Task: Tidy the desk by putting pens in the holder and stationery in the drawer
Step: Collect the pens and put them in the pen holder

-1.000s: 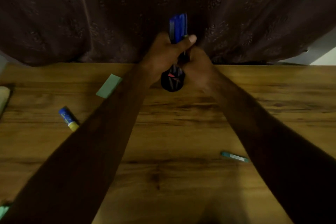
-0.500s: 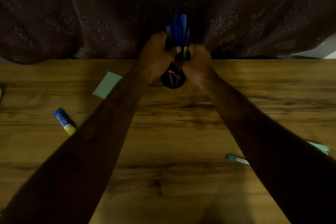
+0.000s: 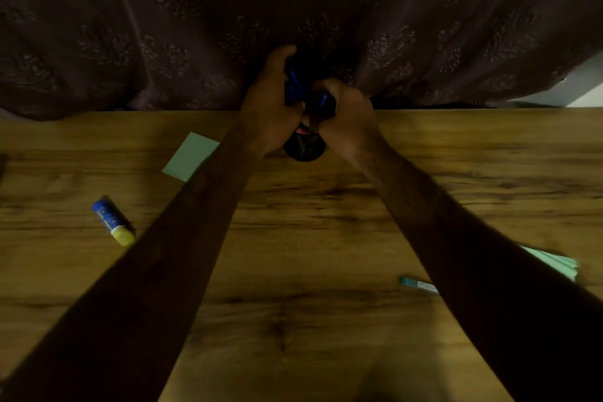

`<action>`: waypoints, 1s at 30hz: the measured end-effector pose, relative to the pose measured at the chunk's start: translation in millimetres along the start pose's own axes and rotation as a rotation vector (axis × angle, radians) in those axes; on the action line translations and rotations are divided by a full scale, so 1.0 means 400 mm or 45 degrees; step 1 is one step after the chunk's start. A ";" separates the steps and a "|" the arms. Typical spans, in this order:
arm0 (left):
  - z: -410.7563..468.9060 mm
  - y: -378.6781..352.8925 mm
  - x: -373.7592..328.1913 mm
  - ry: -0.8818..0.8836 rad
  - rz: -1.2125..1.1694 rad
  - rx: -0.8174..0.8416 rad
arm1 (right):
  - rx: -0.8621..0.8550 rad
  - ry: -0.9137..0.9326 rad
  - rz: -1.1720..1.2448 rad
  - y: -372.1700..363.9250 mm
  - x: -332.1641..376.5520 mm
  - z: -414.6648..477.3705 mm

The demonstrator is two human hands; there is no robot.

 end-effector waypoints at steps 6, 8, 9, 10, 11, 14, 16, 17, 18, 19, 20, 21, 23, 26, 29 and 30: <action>-0.009 -0.002 -0.007 -0.151 0.306 -0.054 | -0.068 0.136 -0.303 -0.004 0.019 -0.008; -0.012 -0.012 -0.002 -0.184 0.347 -0.020 | -0.061 0.146 -0.350 -0.004 0.018 -0.009; -0.014 -0.015 0.000 -0.206 0.393 -0.016 | -0.054 0.149 -0.372 -0.005 0.016 -0.009; -0.016 -0.018 0.003 -0.221 0.427 -0.007 | -0.050 0.152 -0.398 -0.007 0.014 -0.008; -0.018 -0.021 0.006 -0.222 0.435 0.006 | -0.047 0.155 -0.416 -0.008 0.012 -0.008; -0.026 -0.021 0.009 -0.227 0.417 0.036 | -0.055 0.157 -0.411 -0.005 0.017 -0.017; -0.031 -0.020 0.008 -0.237 0.433 0.054 | -0.050 0.155 -0.397 -0.004 0.025 -0.029; -0.034 -0.018 0.008 -0.240 0.445 0.055 | -0.036 0.149 -0.388 -0.006 0.028 -0.036; -0.037 -0.016 0.008 -0.239 0.455 0.054 | -0.024 0.148 -0.377 -0.009 0.031 -0.041; -0.042 -0.014 0.006 -0.240 0.459 0.048 | -0.017 0.151 -0.361 -0.011 0.036 -0.048; -0.048 -0.010 0.005 -0.243 0.458 0.035 | -0.020 0.149 -0.340 -0.012 0.041 -0.054; -0.055 -0.005 0.003 -0.248 0.458 0.022 | -0.030 0.143 -0.322 -0.013 0.046 -0.060; -0.067 0.005 0.002 -0.242 0.458 0.011 | -0.068 0.137 -0.306 -0.008 0.054 -0.068; -0.091 0.027 -0.002 -0.240 0.448 -0.009 | -0.104 0.136 -0.312 -0.006 0.060 -0.081; -0.121 0.045 -0.009 -0.264 0.421 -0.023 | -0.101 0.173 -0.388 -0.011 0.070 -0.104; -0.131 0.049 -0.010 -0.271 0.426 -0.021 | -0.100 0.194 -0.395 -0.013 0.076 -0.116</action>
Point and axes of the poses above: each hand's wrist, its own z-axis towards the middle knuckle, its own y-axis out of the back of the hand, x = y × z, the point moved 6 cm from there along z, towards the middle knuckle, and after that the axes turned 11 degrees about z, right-handed, at the moved point
